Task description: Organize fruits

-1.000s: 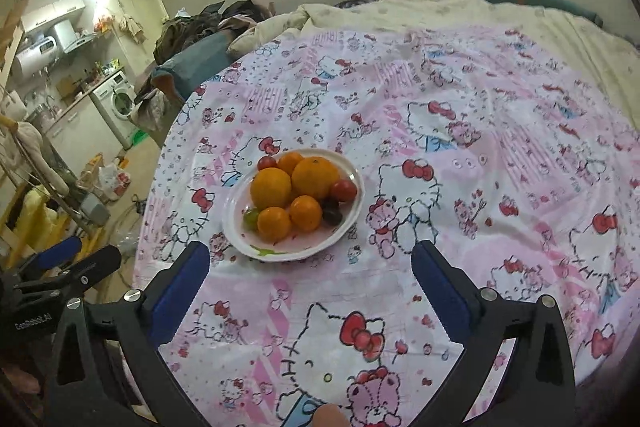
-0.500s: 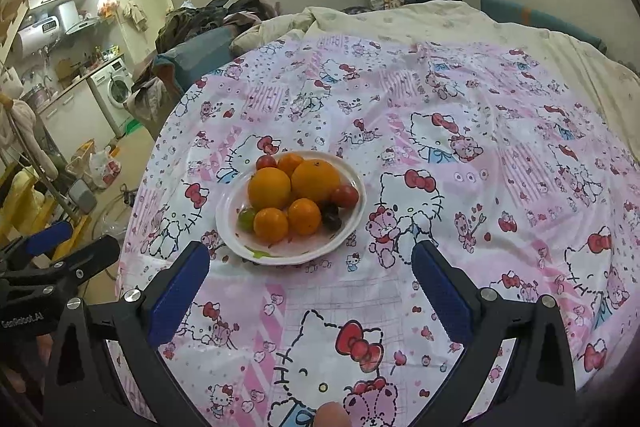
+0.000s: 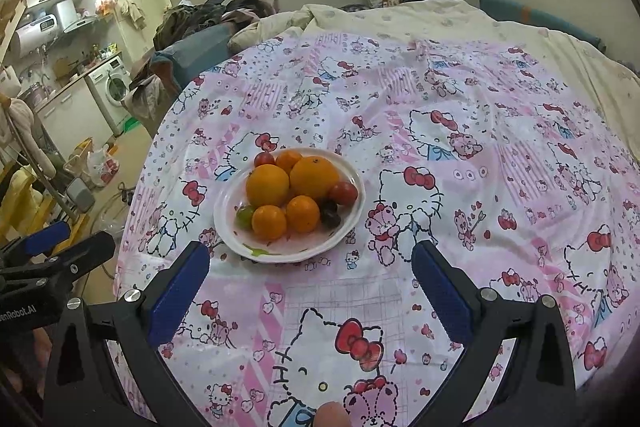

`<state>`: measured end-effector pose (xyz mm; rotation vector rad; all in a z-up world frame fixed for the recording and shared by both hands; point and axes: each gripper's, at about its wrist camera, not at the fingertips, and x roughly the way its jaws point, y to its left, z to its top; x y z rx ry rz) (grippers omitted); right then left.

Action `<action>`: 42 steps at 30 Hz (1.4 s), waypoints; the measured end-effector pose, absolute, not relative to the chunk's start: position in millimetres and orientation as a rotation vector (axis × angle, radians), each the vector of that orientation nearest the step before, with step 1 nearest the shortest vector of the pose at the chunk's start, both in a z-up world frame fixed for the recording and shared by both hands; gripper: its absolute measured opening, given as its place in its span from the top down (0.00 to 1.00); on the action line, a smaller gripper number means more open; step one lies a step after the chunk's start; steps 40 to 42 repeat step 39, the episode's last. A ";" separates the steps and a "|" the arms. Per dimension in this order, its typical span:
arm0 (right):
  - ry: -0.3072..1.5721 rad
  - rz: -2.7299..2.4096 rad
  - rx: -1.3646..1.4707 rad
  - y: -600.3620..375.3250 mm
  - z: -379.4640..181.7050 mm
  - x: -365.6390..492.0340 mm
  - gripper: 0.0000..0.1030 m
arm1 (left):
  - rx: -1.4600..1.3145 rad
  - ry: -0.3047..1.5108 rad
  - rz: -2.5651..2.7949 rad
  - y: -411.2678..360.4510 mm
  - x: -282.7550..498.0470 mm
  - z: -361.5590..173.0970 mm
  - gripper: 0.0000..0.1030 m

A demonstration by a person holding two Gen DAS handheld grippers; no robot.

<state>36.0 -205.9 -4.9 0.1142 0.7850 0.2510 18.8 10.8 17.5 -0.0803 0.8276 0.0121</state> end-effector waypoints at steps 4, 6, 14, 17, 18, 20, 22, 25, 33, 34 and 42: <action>0.785 0.252 0.113 -205.6 -4.7 35.7 0.00 | -0.078 0.828 0.013 11.1 18.6 17.6 0.01; 0.787 0.251 0.114 -205.6 -4.8 35.9 0.00 | -0.076 0.828 0.012 11.0 18.5 17.7 0.01; 0.791 0.242 0.128 -211.1 -6.7 36.0 0.00 | -0.074 0.830 0.013 10.6 18.2 16.3 0.01; 0.792 0.241 0.121 -210.4 -6.7 37.0 0.00 | -0.082 0.833 0.018 8.8 17.9 15.1 0.01; 0.792 0.240 0.122 -210.3 -6.6 36.9 0.00 | -0.085 0.834 0.018 8.6 17.9 14.8 0.01; 0.792 0.240 0.121 -210.1 -6.5 37.0 0.00 | -0.087 0.836 0.019 8.9 18.2 14.8 0.01; 0.794 0.241 0.120 -210.3 -6.8 36.7 0.00 | -0.092 0.841 0.020 8.3 18.2 14.1 0.01; 0.800 0.240 0.117 -209.3 -8.3 37.5 0.00 | -0.099 0.845 0.024 8.5 18.4 13.2 0.01; 0.803 0.245 0.117 -208.2 -8.7 37.8 0.00 | -0.102 0.849 0.024 9.9 18.6 12.8 0.01; 0.803 0.245 0.116 -208.1 -8.7 37.6 0.00 | -0.103 0.849 0.026 9.6 18.3 12.6 0.01; 0.802 0.246 0.118 -207.8 -8.6 36.9 0.00 | -0.114 0.850 0.019 9.8 18.8 10.9 0.01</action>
